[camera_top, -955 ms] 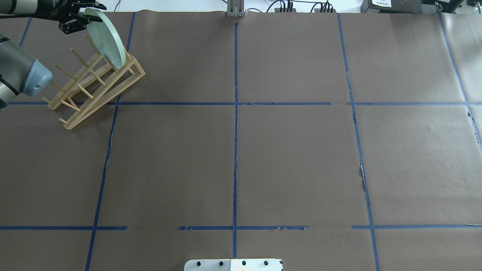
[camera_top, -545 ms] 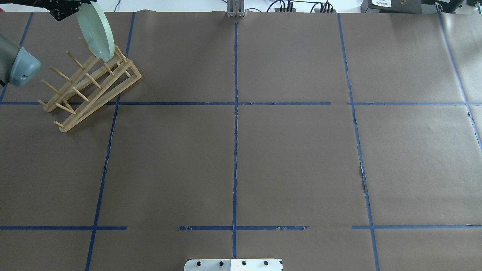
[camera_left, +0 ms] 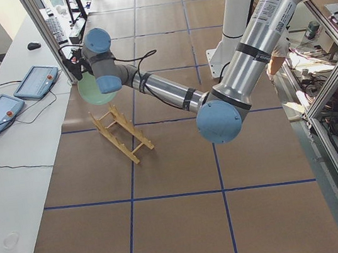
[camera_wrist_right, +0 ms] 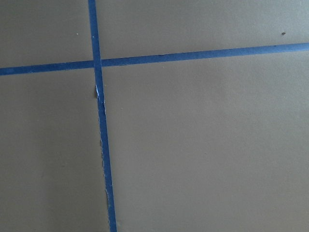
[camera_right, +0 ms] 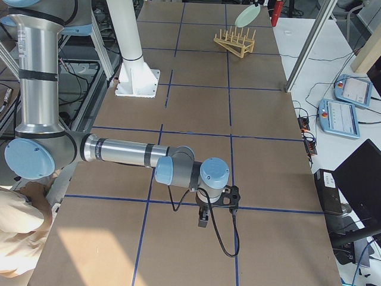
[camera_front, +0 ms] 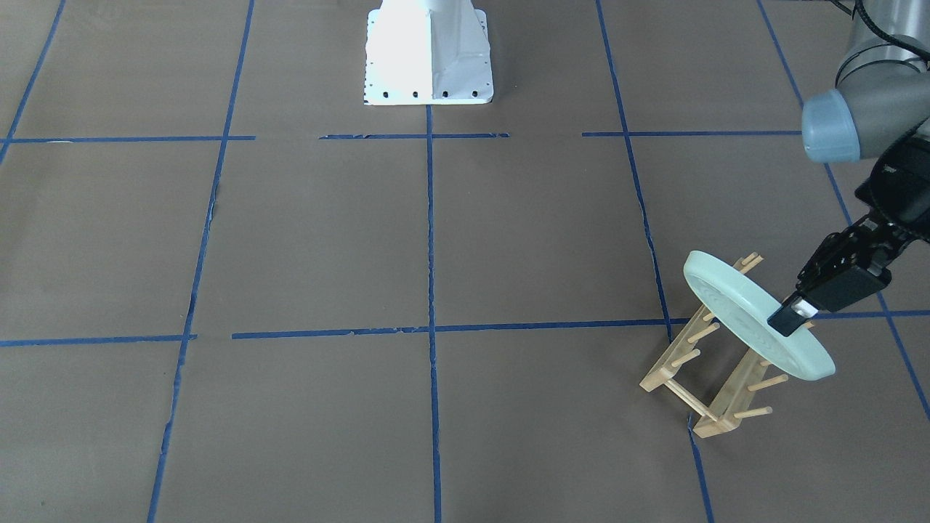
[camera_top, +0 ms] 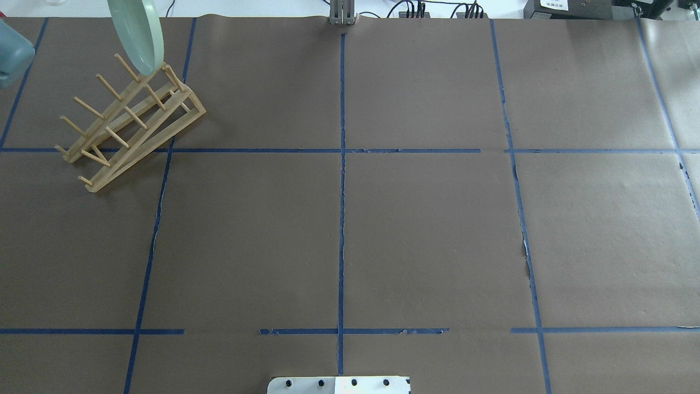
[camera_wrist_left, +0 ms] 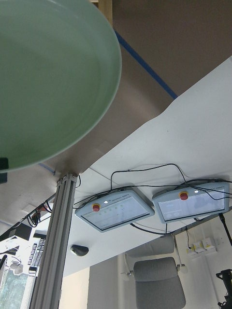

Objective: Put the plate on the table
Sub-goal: 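Reach the left gripper to the pale green plate in the rack and grasp its rim, then lift the plate out of the rack with the left gripper toward table center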

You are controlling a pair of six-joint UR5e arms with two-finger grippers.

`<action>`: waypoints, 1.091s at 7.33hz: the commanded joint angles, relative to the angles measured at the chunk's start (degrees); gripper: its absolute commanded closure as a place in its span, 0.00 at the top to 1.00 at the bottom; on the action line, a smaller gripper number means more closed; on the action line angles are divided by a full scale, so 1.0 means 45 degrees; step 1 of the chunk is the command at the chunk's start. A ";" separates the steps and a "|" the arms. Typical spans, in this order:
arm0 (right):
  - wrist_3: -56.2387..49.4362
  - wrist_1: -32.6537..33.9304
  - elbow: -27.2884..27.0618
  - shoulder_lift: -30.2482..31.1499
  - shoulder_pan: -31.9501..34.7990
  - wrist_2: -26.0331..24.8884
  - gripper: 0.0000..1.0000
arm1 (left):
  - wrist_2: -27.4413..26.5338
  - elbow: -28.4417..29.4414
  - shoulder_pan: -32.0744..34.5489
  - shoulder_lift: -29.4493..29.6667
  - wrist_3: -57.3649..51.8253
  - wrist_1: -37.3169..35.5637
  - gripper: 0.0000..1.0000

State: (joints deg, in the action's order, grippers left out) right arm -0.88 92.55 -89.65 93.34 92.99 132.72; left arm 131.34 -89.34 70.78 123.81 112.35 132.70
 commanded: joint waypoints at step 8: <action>0.0000 0.0000 0.0000 0.0000 0.0000 0.0000 1.00 | -0.6375 0.0393 -0.8302 0.2719 -0.6095 -1.2985 0.00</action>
State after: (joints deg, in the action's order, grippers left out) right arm -0.88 92.55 -89.65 93.34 92.99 132.71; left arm 103.58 -91.05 36.56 134.88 88.72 77.53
